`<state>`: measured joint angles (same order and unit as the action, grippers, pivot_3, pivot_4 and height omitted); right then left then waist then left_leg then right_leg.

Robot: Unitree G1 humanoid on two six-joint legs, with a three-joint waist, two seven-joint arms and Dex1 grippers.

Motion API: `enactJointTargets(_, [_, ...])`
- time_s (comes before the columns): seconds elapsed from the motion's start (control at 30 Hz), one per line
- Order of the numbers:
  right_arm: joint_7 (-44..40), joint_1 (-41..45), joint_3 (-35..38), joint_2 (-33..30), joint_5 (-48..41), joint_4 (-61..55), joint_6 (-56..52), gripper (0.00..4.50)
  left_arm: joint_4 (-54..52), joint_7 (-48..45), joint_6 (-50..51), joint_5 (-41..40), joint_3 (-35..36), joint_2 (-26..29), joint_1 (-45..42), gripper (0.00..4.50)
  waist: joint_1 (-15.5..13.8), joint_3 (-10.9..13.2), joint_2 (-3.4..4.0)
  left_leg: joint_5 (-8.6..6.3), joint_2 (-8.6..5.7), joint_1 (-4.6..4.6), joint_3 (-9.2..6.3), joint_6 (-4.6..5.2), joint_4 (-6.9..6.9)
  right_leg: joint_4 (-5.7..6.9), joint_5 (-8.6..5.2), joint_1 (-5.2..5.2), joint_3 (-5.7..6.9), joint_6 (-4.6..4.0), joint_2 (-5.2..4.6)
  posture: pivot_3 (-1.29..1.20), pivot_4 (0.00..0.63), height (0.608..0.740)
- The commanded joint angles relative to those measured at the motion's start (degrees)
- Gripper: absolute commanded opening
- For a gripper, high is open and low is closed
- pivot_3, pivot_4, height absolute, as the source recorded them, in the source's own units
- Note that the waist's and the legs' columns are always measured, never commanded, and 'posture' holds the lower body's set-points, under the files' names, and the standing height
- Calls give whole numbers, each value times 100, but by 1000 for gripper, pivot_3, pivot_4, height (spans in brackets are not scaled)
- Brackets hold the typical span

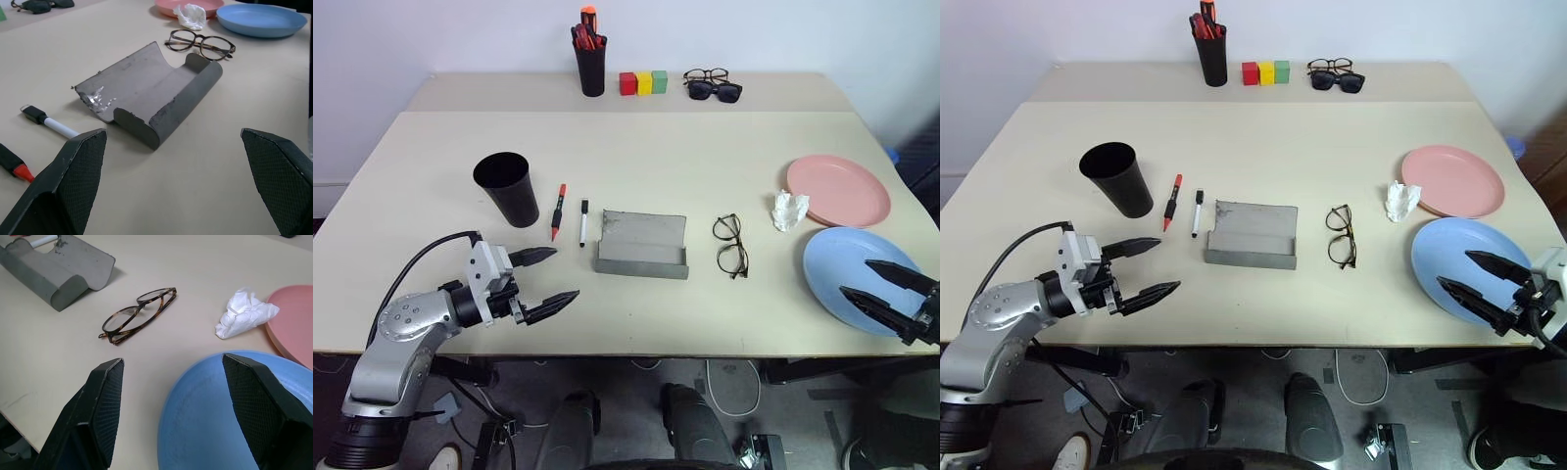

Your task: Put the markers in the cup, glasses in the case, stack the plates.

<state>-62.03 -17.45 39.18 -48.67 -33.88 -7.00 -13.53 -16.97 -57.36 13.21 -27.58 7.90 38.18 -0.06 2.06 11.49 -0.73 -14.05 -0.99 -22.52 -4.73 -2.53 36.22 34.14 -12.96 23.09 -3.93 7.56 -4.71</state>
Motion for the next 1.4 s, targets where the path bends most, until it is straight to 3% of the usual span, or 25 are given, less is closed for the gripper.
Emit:
enactJointTargets(0.03, [-27,72,236,-122,24,20,100,3239,-183,-35,46,-53,41,116,43,4500,0,0,0,0,0,0,0,0,0,0,0,0,0,0,0,0,150,740])
enactJointTargets(0.5, [-7,237,121,-32,177,110,191,3239,-173,71,-69,22,3,48,9,4500,-1,0,0,0,0,2,1,0,1,6,1,-1,-1,0,1,0,150,740])
enactJointTargets(0.73, [-2,465,-139,-15,416,212,492,3239,-446,588,329,-141,-52,-244,-39,4500,7,0,0,1,0,3,1,0,2,8,1,-1,-1,1,1,0,150,740])
enactJointTargets(0.9, [36,1041,-541,-7,374,164,528,3239,-1072,2317,1843,-559,20,-931,-534,4500,2,0,-1,1,0,6,-1,1,17,23,3,-6,-1,4,1,0,150,740])
enactJointTargets(1.07, [-15,1713,-1121,36,282,61,406,3239,-1304,4269,3598,-663,-37,-1807,-1592,4500,-1,1,-2,1,-3,14,-9,1,56,46,-1,-26,0,17,6,0,150,740])
enactJointTargets(1.23, [-86,2344,-1739,130,289,77,389,3239,-739,5707,5174,-457,154,-2640,-2848,4500,-1,4,-8,1,-9,10,-12,1,86,47,2,-37,0,46,5,0,150,740])
enactJointTargets(1.4, [-71,2835,-2029,201,254,236,329,3239,100,6329,6042,48,86,-2774,-3601,4500,38,4,-8,1,-11,11,-13,0,74,49,21,-32,0,51,6,0,150,740])
